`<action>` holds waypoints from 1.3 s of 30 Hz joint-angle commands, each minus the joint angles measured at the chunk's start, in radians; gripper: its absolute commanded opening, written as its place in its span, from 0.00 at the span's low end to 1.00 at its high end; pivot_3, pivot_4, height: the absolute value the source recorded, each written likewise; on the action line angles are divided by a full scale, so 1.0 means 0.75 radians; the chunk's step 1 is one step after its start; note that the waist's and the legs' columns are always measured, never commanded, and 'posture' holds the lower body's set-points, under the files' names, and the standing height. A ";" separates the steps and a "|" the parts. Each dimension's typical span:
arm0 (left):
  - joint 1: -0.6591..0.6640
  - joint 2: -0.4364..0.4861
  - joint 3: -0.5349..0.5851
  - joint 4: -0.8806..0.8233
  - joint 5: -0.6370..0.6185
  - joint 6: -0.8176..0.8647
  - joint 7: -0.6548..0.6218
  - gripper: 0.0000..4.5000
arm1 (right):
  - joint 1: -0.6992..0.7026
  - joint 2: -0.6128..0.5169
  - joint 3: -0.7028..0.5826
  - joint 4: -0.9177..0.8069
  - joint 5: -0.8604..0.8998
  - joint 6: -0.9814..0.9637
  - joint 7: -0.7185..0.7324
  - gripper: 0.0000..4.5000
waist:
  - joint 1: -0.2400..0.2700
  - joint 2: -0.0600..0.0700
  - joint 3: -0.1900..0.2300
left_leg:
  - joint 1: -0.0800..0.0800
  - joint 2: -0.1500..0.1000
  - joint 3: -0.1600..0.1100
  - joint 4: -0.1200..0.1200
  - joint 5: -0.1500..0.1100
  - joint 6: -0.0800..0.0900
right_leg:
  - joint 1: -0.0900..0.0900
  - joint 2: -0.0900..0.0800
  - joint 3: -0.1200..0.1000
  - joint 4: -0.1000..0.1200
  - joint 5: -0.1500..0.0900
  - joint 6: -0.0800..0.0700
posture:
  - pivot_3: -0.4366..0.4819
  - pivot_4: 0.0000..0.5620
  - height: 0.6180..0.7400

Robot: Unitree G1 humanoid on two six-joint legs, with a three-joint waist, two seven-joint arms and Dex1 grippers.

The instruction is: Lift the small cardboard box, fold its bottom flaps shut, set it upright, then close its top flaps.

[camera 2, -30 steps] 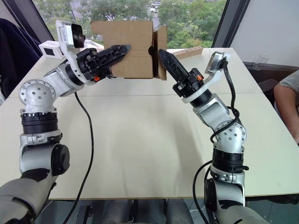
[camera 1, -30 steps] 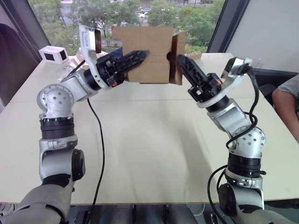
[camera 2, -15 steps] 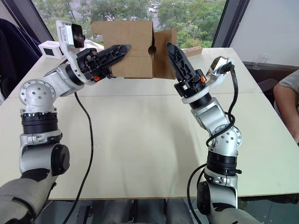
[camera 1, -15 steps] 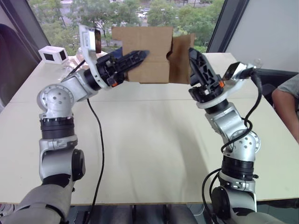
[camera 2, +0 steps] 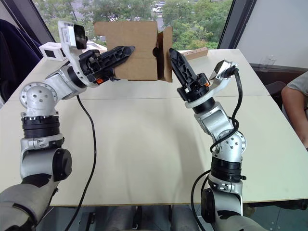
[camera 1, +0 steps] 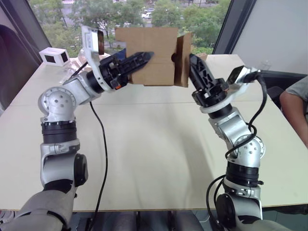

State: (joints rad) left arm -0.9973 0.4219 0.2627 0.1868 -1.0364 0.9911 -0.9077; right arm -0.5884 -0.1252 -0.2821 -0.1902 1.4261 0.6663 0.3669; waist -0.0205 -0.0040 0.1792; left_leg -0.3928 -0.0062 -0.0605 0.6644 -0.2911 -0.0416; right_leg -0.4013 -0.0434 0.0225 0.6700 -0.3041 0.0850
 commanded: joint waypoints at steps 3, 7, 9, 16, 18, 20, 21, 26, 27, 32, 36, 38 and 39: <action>-0.025 0.001 0.044 -0.033 -0.033 -0.024 0.005 0.00 | -0.011 0.012 0.028 -0.040 -0.047 -0.036 -0.004 0.38 | 0.001 0.000 0.000 | 0.000 0.000 0.000 0.000 0.000 0.000 | 0.000 0.000 0.000 0.000 0.000 0.000 | 0.48 0.27 1.00; -0.024 -0.001 0.046 -0.034 -0.034 -0.023 0.007 0.00 | -0.015 0.019 0.038 -0.040 -0.084 -0.061 -0.022 0.38 | 0.000 0.000 0.000 | 0.000 0.000 0.000 0.000 0.000 0.000 | 0.000 0.000 0.000 0.000 0.000 0.000 | 0.48 0.27 1.00; -0.023 -0.001 0.047 -0.034 -0.035 -0.023 0.007 0.00 | -0.017 0.021 0.039 -0.035 -0.101 -0.072 -0.030 0.38 | 0.000 0.000 0.000 | 0.000 0.000 0.000 0.000 0.000 0.000 | 0.000 0.000 0.000 0.000 0.000 0.000 | 0.48 0.27 1.00; -0.022 -0.007 0.045 -0.034 -0.033 -0.027 0.008 0.00 | -0.027 0.032 0.051 -0.051 -0.106 -0.079 -0.030 0.38 | 0.000 0.000 0.000 | 0.000 0.000 0.000 0.000 0.000 0.000 | 0.000 0.000 0.000 0.000 0.000 0.000 | 0.48 0.27 1.00; -0.021 -0.010 0.044 -0.034 -0.031 -0.028 0.008 0.00 | -0.029 0.037 0.058 -0.057 -0.108 -0.082 -0.033 0.38 | 0.000 0.000 0.000 | 0.000 0.000 0.000 0.000 0.000 0.000 | 0.000 0.000 0.000 0.000 0.000 0.000 | 0.48 0.27 1.00; -0.016 -0.013 0.039 -0.041 -0.025 -0.032 0.007 0.00 | -0.033 0.049 0.065 -0.060 -0.122 -0.096 -0.048 0.38 | 0.000 0.000 0.000 | 0.000 0.000 0.000 0.000 0.000 0.000 | 0.000 0.000 0.000 0.000 0.000 0.000 | 0.48 0.27 1.00; -0.012 -0.016 0.035 -0.044 -0.020 -0.036 0.006 0.00 | -0.037 0.057 0.069 -0.060 -0.135 -0.106 -0.056 0.38 | 0.000 0.000 0.000 | 0.000 0.000 0.000 0.000 0.000 0.000 | 0.000 0.000 0.000 0.000 0.000 0.000 | 0.48 0.27 1.00; -0.006 -0.029 0.030 -0.042 -0.012 -0.055 0.015 0.00 | -0.035 0.095 0.089 -0.073 -0.149 -0.124 -0.091 0.38 | 0.000 0.000 0.000 | 0.000 0.000 0.000 0.000 0.000 -0.001 | 0.000 0.000 0.000 0.000 0.000 0.000 | 0.48 0.27 1.00; -0.003 -0.030 0.028 -0.043 -0.012 -0.058 0.016 0.00 | -0.030 0.105 0.094 -0.079 -0.152 -0.128 -0.098 0.38 | 0.000 0.000 0.000 | 0.000 0.000 0.000 0.000 0.000 -0.001 | 0.000 0.000 0.000 0.000 0.000 0.000 | 0.48 0.27 1.00; -0.002 -0.037 0.025 -0.040 -0.011 -0.065 0.021 0.00 | -0.022 0.140 0.120 -0.092 -0.204 -0.158 -0.136 0.38 | 0.000 0.000 0.000 | 0.000 0.000 0.000 0.000 0.000 -0.001 | -0.001 0.000 0.000 0.000 0.000 0.000 | 0.48 0.27 1.00; -0.005 -0.042 0.020 -0.032 -0.005 -0.076 0.023 0.00 | -0.026 0.157 0.135 -0.102 -0.215 -0.165 -0.143 0.38 | 0.000 0.000 0.000 | 0.000 0.000 0.000 -0.001 0.000 -0.001 | -0.001 0.000 0.000 0.000 0.000 0.000 | 0.48 0.27 1.00; -0.006 -0.050 0.017 -0.021 0.009 -0.091 0.032 0.00 | -0.024 0.180 0.158 -0.133 -0.177 -0.145 -0.139 0.38 | 0.000 0.000 0.000 | 0.000 0.000 0.000 -0.001 0.000 -0.001 | -0.001 0.000 0.000 0.000 0.000 0.000 | 0.48 0.27 1.00; -0.007 -0.053 0.018 -0.017 0.013 -0.098 0.036 0.00 | -0.020 0.191 0.169 -0.145 -0.167 -0.139 -0.140 0.38 | 0.000 0.000 0.000 | 0.000 0.000 0.000 -0.001 0.000 -0.001 | -0.001 0.000 0.000 0.000 0.000 0.000 | 0.48 0.27 1.00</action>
State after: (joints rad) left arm -0.9907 0.3884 0.2684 0.1860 -1.0306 0.9427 -0.8848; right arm -0.5957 -0.0028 -0.1951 -0.2344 1.2688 0.5501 0.2581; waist -0.0203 -0.0039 0.1792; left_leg -0.3929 -0.0062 -0.0605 0.6638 -0.2907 -0.0422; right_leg -0.4019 -0.0434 0.0226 0.6703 -0.3041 0.0850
